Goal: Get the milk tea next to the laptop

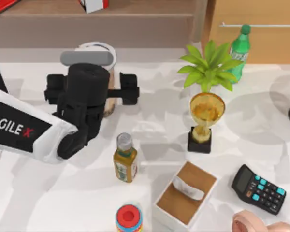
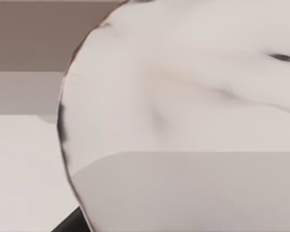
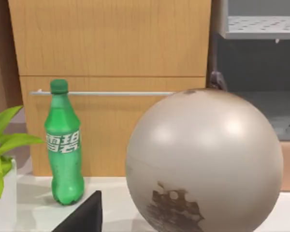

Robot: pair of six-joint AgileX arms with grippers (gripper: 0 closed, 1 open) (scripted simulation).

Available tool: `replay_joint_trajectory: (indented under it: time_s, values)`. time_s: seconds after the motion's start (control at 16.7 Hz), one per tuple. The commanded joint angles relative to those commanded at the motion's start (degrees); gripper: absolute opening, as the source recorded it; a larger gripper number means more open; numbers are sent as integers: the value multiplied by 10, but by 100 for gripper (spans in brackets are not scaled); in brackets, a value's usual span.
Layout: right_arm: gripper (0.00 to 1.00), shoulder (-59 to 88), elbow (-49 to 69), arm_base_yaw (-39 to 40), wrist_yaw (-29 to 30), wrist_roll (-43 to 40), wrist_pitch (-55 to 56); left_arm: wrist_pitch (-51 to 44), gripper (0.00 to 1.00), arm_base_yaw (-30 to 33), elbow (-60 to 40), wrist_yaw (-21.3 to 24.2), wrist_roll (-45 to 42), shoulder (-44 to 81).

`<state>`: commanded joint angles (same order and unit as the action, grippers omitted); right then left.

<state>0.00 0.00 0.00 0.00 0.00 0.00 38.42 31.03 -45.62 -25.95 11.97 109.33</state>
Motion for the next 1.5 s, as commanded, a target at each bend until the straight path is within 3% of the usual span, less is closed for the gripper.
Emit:
replay_joint_trajectory:
  time_s: [0.18,0.96,1.5]
  values:
    - [100,0,0,0,0,0,0,0,100,0,0,0,0,0]
    - [100,0,0,0,0,0,0,0,2,0,0,0,0,0]
    - [100,0,0,0,0,0,0,0,0,1,0,0,-1,0]
